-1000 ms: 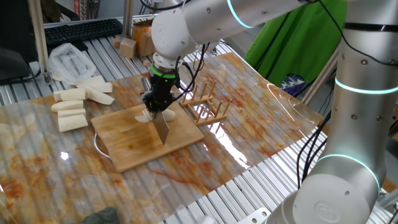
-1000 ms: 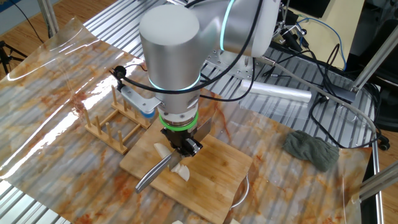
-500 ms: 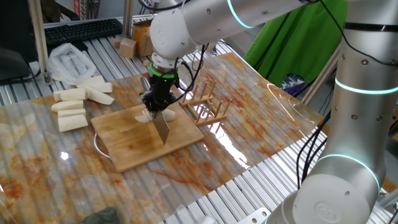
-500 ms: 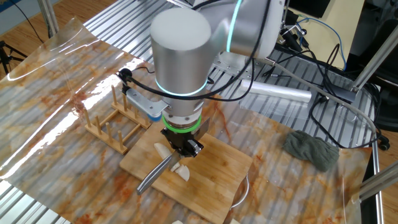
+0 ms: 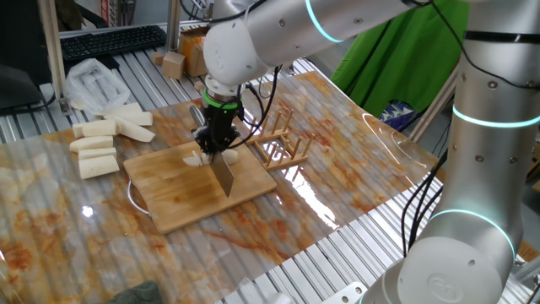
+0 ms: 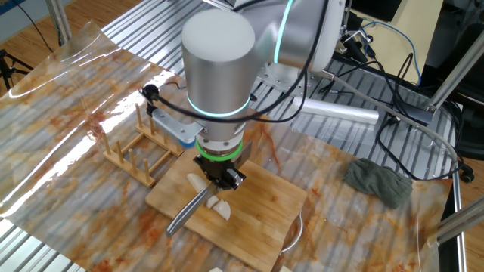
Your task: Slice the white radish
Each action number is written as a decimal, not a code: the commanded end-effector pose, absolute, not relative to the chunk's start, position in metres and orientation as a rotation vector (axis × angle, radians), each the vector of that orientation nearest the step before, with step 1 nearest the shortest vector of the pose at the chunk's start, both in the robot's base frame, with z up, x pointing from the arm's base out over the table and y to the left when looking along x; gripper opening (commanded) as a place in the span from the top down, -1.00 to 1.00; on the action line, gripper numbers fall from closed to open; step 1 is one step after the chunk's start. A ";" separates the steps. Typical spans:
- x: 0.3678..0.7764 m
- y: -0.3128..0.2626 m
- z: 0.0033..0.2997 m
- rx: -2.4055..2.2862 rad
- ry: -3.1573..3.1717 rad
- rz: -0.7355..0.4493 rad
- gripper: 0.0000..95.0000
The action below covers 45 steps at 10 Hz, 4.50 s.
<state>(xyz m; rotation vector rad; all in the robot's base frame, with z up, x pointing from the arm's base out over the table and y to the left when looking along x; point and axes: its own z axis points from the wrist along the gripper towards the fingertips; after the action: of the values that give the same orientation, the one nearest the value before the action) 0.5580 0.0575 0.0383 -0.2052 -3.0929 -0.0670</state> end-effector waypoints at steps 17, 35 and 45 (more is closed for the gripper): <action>0.552 0.045 0.082 -0.230 -3.044 -0.060 1.00; 0.558 0.048 0.040 -0.234 -3.064 -0.080 1.00; 0.556 0.046 0.055 -0.227 -3.056 -0.076 1.00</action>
<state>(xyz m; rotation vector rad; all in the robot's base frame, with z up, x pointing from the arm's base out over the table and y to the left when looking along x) 0.5564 0.0466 0.0518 -0.2261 -3.0582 -0.0783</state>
